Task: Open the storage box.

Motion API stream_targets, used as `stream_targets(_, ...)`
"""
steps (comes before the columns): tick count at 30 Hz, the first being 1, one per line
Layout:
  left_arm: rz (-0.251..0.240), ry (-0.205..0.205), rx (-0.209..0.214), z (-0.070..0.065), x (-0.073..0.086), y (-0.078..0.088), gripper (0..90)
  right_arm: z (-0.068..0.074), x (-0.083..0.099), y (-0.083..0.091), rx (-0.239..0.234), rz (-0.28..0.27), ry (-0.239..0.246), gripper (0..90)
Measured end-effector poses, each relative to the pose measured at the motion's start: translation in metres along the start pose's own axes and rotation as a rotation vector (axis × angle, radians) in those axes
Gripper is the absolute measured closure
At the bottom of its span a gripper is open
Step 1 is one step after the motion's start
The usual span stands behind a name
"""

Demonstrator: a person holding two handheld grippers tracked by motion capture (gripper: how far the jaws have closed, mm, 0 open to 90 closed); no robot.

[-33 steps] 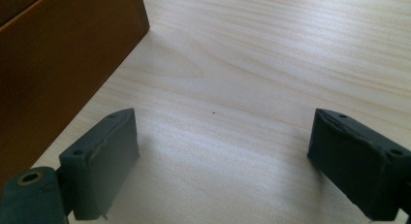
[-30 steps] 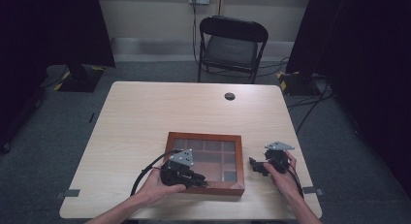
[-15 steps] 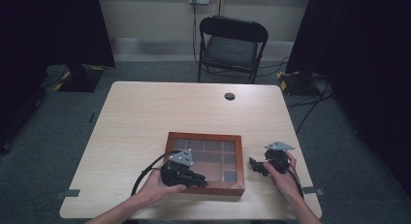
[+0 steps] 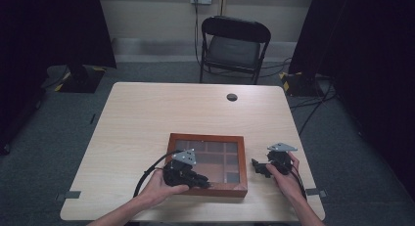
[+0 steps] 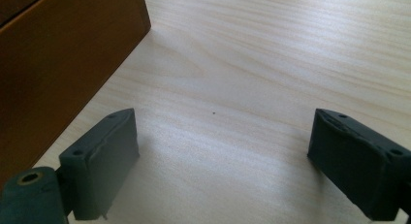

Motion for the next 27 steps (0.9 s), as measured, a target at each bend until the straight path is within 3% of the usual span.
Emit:
stream_targets(10,-0.057,0.018,0.011,-0.001,-0.012,0.012,81.4,0.000,0.000,0.000,0.000,0.000,0.000,9.8)
stream_targets(20,-0.056,0.032,0.003,-0.001,-0.022,0.021,81.2,0.000,0.000,0.000,0.000,0.000,0.000,9.7)
stream_targets(27,-0.048,0.017,0.005,-0.001,-0.024,0.024,81.2,0.000,0.000,0.000,0.000,0.000,0.000,9.8)
Point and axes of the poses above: each handheld gripper's, and its own axes: y roughly backward along the jaws, x roughly out of its underside, z roughly to its left, the point moved 7 cm from there along -y, roughly forward along the jaws, and after that the axes turned 4 degrees about -y, right-handed, at the moved point
